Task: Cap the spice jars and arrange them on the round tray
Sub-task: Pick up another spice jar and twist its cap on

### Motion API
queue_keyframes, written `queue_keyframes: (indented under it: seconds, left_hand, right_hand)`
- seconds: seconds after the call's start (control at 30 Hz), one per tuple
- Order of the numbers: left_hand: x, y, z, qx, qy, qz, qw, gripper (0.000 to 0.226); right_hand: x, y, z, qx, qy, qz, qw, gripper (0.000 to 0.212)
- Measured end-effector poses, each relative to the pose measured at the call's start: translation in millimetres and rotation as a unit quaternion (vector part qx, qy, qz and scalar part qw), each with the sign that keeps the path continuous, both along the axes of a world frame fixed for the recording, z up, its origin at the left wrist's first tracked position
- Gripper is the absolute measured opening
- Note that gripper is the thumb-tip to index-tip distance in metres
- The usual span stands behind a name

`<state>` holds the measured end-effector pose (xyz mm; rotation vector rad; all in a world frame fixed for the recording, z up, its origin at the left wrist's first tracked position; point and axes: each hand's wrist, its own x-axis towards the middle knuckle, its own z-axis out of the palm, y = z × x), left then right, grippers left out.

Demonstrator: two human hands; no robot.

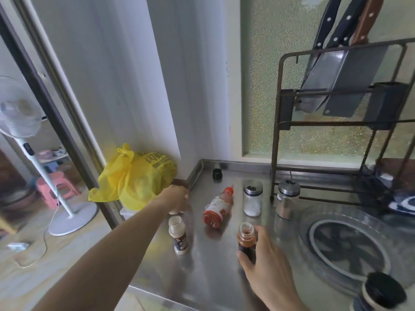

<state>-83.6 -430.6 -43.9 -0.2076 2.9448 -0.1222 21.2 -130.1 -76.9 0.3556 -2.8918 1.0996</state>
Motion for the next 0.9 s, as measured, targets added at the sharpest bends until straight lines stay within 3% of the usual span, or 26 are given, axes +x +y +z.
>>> queue_keyframes:
  seconds: [0.13,0.27,0.37,0.47,0.67,0.83,0.9]
  left_hand:
    - [7,1,-11,0.013,0.030,0.035,0.999,0.035]
    - [25,18,23,0.141,0.188,0.054,0.971,0.029]
    - [48,45,68,0.336,0.255,0.091,0.902,0.034]
    - [83,86,103,0.553,0.239,0.063,0.795,0.039]
    - [141,171,116,0.757,0.213,0.028,0.617,0.032]
    - [164,207,115,0.775,0.255,0.029,0.578,0.043]
    - [169,214,116,0.765,0.259,0.012,0.589,0.038]
  right_hand:
    - [-2,0,-7,-0.017,-0.009,0.002,1.000,0.042]
    - [1,3,-7,-0.079,0.021,0.014,0.997,0.043]
    - [8,6,4,-0.155,0.064,0.033,0.985,0.038]
    - [17,10,21,-0.234,0.074,0.050,0.968,0.036]
    - [43,28,53,-0.336,0.075,0.071,0.936,0.038]
    - [61,50,66,-0.382,0.066,0.072,0.919,0.040]
    - [66,58,68,-0.396,0.074,0.071,0.912,0.037]
